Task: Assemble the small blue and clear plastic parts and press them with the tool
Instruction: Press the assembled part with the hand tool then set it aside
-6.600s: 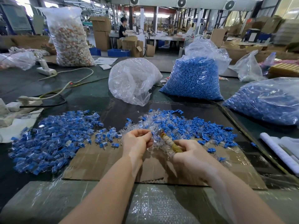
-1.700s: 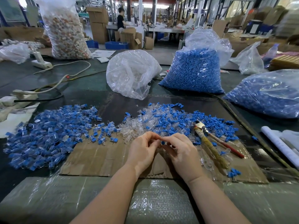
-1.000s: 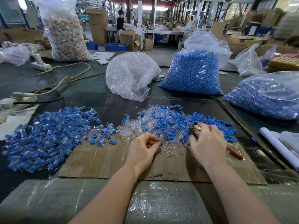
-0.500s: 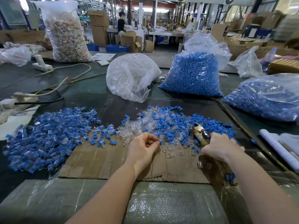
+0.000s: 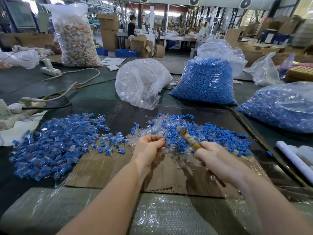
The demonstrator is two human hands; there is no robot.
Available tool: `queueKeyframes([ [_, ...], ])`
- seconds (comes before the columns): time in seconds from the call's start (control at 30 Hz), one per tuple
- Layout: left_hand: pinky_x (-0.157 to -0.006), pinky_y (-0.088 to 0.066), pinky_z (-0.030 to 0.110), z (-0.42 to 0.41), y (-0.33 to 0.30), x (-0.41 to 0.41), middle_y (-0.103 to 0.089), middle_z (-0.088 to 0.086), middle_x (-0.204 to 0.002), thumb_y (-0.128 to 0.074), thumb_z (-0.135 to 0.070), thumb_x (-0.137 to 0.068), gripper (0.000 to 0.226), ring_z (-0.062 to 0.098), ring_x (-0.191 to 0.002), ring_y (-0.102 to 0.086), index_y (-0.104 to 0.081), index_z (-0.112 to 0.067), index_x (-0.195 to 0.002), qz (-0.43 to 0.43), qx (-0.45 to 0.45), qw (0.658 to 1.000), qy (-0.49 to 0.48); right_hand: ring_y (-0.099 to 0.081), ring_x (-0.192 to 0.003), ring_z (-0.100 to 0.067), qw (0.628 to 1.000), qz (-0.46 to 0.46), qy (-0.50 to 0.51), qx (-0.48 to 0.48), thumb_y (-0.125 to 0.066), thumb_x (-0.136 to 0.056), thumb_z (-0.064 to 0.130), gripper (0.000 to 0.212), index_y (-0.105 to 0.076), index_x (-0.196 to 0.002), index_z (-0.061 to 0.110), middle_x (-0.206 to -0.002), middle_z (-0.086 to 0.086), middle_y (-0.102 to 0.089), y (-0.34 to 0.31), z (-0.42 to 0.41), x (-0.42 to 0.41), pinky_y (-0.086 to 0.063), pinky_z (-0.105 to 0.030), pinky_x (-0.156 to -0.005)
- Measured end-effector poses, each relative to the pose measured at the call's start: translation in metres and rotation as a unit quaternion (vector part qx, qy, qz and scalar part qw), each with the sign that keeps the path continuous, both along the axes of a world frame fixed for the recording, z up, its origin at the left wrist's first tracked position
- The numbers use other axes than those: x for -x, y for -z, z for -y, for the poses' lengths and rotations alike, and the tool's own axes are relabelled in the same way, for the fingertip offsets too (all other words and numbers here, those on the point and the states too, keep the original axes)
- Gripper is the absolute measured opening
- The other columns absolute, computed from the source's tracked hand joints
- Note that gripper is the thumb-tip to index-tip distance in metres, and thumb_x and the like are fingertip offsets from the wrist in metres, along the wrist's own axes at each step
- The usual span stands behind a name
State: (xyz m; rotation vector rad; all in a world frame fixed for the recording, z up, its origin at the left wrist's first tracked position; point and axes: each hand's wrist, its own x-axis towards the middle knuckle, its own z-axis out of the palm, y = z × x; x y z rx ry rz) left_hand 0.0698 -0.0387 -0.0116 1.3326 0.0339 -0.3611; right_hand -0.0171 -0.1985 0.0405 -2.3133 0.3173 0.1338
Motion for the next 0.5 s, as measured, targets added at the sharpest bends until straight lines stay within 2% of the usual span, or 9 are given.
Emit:
queueKeyframes([
  [0.17, -0.038, -0.042, 0.014, 0.002, -0.004, 0.001, -0.066, -0.001, -0.054, -0.060, 0.001, -0.086, 0.005, 0.003, -0.040, -0.055, -0.063, -0.004, -0.085, -0.001, 0.001, 1.000, -0.022, -0.049, -0.072, -0.024, 0.993, -0.036, -0.006, -0.108, -0.049, -0.083, 0.020, 0.011, -0.048, -0.074, 0.014, -0.078, -0.009, -0.048, 0.002, -0.016, 0.003, -0.041, -0.039, -0.066],
  [0.33, -0.035, -0.039, 0.019, 0.001, -0.002, 0.001, -0.062, -0.001, -0.050, -0.060, -0.001, -0.087, 0.003, 0.005, -0.037, -0.050, -0.062, -0.002, -0.086, -0.021, -0.009, 0.999, -0.036, -0.052, -0.076, -0.023, 0.991, -0.073, -0.021, -0.114, -0.050, -0.078, 0.012, 0.007, -0.045, -0.074, 0.015, -0.080, -0.006, -0.047, 0.000, -0.021, 0.006, -0.042, -0.038, -0.071],
  [0.5, -0.039, -0.042, 0.018, 0.001, -0.003, 0.002, -0.060, -0.003, -0.046, -0.061, -0.002, -0.087, 0.003, 0.004, -0.038, -0.050, -0.063, -0.001, -0.088, -0.022, -0.032, 0.998, -0.051, -0.047, -0.072, -0.021, 0.989, -0.090, -0.034, -0.109, -0.046, -0.078, 0.005, 0.015, -0.042, -0.070, 0.017, -0.076, -0.004, -0.044, -0.004, -0.027, 0.007, -0.038, -0.035, -0.069],
])
